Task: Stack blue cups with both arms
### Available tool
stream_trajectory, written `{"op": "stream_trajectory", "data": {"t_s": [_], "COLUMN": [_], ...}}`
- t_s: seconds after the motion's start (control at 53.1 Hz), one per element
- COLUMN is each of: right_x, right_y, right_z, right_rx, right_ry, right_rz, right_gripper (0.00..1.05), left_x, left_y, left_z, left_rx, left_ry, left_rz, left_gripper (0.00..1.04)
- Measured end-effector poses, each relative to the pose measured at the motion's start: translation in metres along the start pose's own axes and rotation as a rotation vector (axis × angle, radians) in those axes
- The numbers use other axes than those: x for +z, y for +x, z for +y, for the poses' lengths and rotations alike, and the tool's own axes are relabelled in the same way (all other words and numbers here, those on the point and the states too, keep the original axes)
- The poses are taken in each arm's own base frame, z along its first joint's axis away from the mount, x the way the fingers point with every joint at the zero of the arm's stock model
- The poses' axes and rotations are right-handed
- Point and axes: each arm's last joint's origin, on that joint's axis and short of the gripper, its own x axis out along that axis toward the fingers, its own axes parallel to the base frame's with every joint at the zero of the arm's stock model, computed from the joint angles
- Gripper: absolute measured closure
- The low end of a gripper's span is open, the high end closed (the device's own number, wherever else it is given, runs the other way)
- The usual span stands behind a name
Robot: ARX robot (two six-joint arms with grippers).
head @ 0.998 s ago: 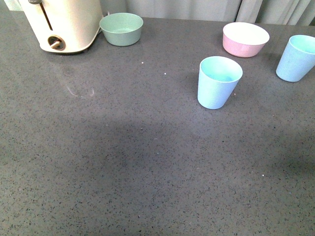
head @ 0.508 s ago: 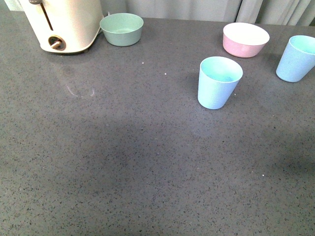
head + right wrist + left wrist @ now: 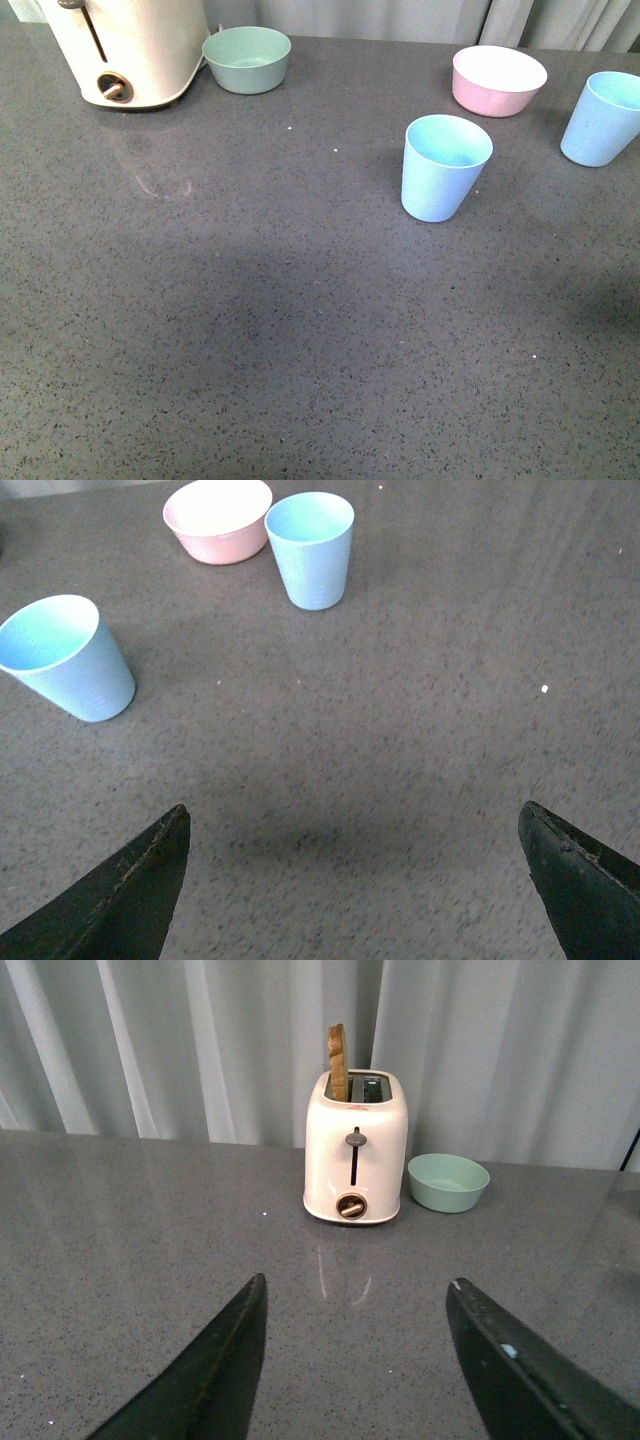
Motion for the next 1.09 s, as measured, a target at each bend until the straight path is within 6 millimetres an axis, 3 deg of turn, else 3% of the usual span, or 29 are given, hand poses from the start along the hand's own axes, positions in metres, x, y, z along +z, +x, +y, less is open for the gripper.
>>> {"op": "stream_trajectory", "data": {"t_s": [0.132, 0.245, 0.471, 0.715, 0.847, 1.092], "right_x": [0.046, 0.063, 0.083, 0.113, 0.104, 0.089], "right_y": [0.044, 0.09, 0.17, 0.236, 0.259, 0.279], "right_z": [-0.017, -0.022, -0.019, 0.011, 0.023, 0.029], "right_rx": [0.022, 0.088, 0.202, 0.317, 0.351, 0.352], "right_ry": [-0.184, -0.302, -0.509, -0.68, -0.74, -0.766], "right_rz": [-0.005, 0.097, 0.271, 0.307, 0.356, 0.406], "right_gripper": [0.09, 0.09, 0.09, 0.09, 0.09, 0.09], "left_x": [0.0, 0.0, 0.0, 0.0, 0.0, 0.0], "left_y": [0.0, 0.0, 0.0, 0.0, 0.0, 0.0], "left_z": [0.0, 0.0, 0.0, 0.0, 0.0, 0.0], "left_rx": [0.0, 0.0, 0.0, 0.0, 0.0, 0.0], "left_ry": [0.0, 0.0, 0.002, 0.002, 0.002, 0.002], "left_rz": [0.0, 0.0, 0.0, 0.0, 0.0, 0.0], "left_gripper": [0.24, 0.07, 0.09, 0.09, 0.09, 0.09]}}
